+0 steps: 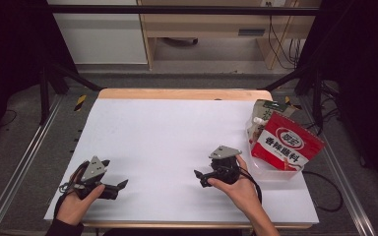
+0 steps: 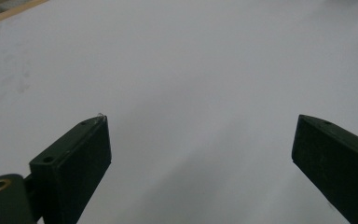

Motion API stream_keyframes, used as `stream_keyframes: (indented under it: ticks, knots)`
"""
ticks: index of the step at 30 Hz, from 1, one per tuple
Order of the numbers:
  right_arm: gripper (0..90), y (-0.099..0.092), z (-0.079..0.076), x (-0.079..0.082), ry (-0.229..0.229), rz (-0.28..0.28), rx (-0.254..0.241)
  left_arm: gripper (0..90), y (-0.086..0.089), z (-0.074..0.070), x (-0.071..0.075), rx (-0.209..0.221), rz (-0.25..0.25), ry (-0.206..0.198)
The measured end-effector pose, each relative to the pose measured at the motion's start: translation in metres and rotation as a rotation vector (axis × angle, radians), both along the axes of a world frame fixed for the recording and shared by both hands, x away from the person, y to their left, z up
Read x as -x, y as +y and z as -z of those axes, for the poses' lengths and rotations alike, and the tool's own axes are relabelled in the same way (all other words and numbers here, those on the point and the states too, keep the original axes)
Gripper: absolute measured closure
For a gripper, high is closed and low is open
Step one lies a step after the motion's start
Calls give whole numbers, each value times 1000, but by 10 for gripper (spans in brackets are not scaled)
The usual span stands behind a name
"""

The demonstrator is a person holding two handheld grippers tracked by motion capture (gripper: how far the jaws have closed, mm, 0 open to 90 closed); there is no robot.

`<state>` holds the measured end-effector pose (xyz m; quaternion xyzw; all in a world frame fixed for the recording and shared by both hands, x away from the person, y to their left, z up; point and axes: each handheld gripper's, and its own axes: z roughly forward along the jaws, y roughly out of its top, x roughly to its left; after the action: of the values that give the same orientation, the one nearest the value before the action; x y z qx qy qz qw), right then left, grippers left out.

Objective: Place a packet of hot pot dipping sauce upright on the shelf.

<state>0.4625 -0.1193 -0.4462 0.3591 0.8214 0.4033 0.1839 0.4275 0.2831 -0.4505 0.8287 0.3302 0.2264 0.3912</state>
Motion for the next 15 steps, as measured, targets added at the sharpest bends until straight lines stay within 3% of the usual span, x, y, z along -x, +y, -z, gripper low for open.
stream_keyframes:
  ticks: [11, 15]
  knots:
    - [77, 14, 12, -9, -21, 74, 42, 46, 1, 1, -1, -14, -9, 6]
    - [69, 15, 16, -3, -19, 80, 17, 46, -1, 2, -2, -17, -9, 7]
